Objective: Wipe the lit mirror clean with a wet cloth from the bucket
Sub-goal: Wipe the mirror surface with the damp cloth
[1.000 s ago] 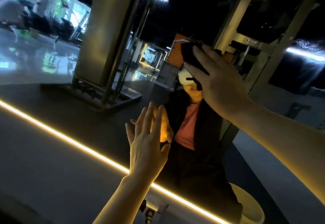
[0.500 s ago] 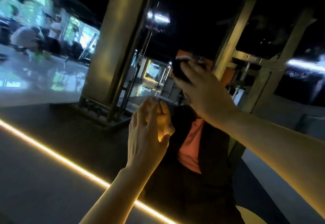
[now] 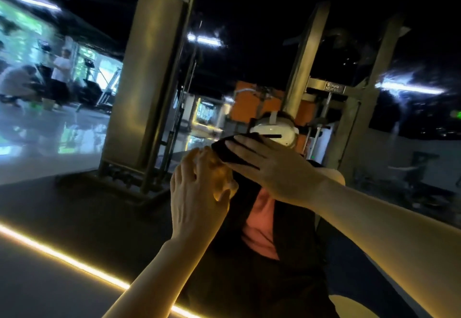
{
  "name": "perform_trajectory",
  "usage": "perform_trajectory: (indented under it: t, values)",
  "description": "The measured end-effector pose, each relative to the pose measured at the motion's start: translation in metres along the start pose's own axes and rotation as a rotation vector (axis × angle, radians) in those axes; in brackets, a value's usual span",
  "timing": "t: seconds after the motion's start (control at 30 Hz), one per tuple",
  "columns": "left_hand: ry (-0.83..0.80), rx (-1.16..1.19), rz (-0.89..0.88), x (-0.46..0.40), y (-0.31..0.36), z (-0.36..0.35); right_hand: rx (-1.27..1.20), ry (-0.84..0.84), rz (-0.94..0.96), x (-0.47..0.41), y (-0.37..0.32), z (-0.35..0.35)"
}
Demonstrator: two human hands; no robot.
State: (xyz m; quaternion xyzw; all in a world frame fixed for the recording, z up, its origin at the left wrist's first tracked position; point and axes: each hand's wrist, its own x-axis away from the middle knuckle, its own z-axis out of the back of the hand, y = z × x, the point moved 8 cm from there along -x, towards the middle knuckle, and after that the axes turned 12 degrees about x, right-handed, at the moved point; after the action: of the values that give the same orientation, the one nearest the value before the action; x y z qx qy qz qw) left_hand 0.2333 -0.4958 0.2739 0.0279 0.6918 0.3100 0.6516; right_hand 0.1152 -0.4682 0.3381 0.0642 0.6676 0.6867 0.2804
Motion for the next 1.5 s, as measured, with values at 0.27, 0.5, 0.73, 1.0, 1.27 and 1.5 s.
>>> perform_trajectory:
  t: [0.27, 0.5, 0.73, 1.0, 1.27, 1.5]
  values:
    - [-0.100, 0.001, -0.229, 0.007, 0.092, -0.062, 0.156, -0.070, -0.385, 0.085, 0.089, 0.016]
    - [-0.229, -0.048, -0.429, -0.011, 0.168, -0.106, 0.140, -0.166, -1.045, 0.237, 0.215, 0.050]
    - [-0.209, -0.053, -0.538, -0.051, 0.220, -0.120, 0.094, -0.122, -0.637, 0.186, 0.152, 0.020]
    - [-0.319, -0.253, -0.661, -0.095, 0.230, -0.122, 0.067, 0.032, -1.324, 0.254, 0.251, 0.051]
    - [-0.332, -0.339, -0.616, -0.119, 0.248, -0.129, 0.118, -0.083, -0.712, 0.190, 0.221, 0.034]
    - [-0.395, -0.449, -0.557, -0.172, 0.245, -0.109, -0.026, -0.005, -1.263, 0.180, 0.280, 0.054]
